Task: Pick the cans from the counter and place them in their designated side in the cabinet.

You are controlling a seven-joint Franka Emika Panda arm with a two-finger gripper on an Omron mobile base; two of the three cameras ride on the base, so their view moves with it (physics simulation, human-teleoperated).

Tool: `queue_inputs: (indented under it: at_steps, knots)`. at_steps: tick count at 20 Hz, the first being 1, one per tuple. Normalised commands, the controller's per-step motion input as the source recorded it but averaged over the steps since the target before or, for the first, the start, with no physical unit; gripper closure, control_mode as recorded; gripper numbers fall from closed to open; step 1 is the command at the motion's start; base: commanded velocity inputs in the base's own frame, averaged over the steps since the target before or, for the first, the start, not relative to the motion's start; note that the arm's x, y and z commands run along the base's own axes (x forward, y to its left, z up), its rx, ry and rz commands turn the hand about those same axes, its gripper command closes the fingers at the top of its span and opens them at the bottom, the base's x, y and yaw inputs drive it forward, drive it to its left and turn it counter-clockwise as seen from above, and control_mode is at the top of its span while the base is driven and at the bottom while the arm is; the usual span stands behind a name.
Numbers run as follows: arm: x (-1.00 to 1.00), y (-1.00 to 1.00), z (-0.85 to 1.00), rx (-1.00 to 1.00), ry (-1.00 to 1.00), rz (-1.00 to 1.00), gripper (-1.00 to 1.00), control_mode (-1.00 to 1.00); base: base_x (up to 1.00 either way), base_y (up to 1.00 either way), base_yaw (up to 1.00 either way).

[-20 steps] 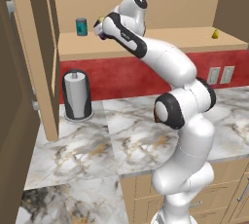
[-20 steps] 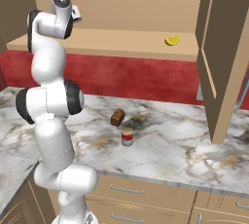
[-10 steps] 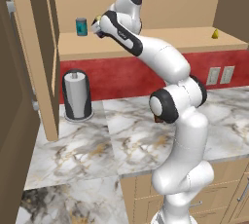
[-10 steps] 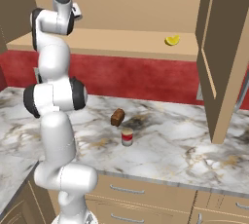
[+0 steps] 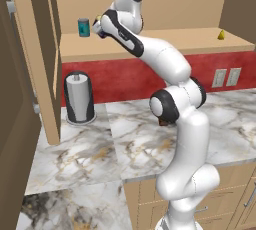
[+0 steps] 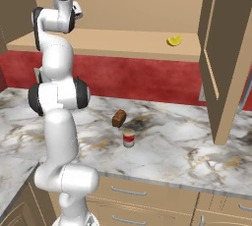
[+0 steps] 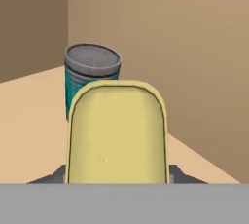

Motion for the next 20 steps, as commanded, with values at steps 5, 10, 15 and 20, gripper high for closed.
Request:
queue_inputs:
  at_steps: [5,10,15,20]
  knots:
    - [0.18,0.03,-0.15,-0.03,-0.01,0.01,-1.00,-1.00,0.00,0.00,0.00]
    - [0.13,0.00,0.00,-0.02,-0.07,0.01,-1.00,-1.00,0.00,0.00,0.00]
    - [0.09,0.00,0.07,0.00,-0.09,0.02,-1.00,-1.00,0.00,0.00,0.00]
    - [0.00,-0.06,0.00,0.00,-0.18,0.06,-1.00,-1.00,0.00,0.00,0.00]
